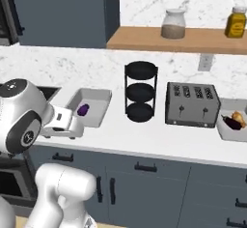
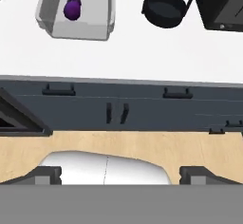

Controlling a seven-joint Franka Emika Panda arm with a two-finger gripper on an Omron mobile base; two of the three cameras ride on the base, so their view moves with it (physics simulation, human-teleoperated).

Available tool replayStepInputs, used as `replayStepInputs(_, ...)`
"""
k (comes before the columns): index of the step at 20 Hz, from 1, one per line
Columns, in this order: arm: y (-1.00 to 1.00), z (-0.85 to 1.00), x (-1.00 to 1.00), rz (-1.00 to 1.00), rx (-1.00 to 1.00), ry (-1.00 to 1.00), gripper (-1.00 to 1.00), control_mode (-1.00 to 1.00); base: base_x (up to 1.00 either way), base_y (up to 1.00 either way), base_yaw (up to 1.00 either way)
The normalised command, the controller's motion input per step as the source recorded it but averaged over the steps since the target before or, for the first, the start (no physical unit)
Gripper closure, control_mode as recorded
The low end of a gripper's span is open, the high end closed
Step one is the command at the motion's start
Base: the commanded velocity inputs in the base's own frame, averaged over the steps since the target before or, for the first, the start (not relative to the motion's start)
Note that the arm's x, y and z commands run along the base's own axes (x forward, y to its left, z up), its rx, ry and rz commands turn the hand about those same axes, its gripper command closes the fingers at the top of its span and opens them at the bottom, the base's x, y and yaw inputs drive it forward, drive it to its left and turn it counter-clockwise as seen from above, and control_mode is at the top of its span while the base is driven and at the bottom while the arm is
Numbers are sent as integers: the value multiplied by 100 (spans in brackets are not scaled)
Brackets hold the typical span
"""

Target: Place one eggplant and one chicken drumstick in each tupperware on the nearby counter, to pack two identical lunches.

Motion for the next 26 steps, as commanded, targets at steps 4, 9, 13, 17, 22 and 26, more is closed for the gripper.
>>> replayStepInputs(4,0,0,0,0,0,0,-100,100,-18,-100,-19)
replayStepInputs(9,0,0,0,0,0,0,-100,100,-14,-100,-15)
replayStepInputs(13,0,0,0,0,0,0,-100,100,-54,-100,-7)
replayStepInputs(17,0,0,0,0,0,0,-100,100,-57,-100,-1)
replayStepInputs(22,0,0,0,0,0,0,-100,100,-4,-100,-5)
replayStepInputs(26,0,0,0,0,0,0,-100,100,22,-100,-1)
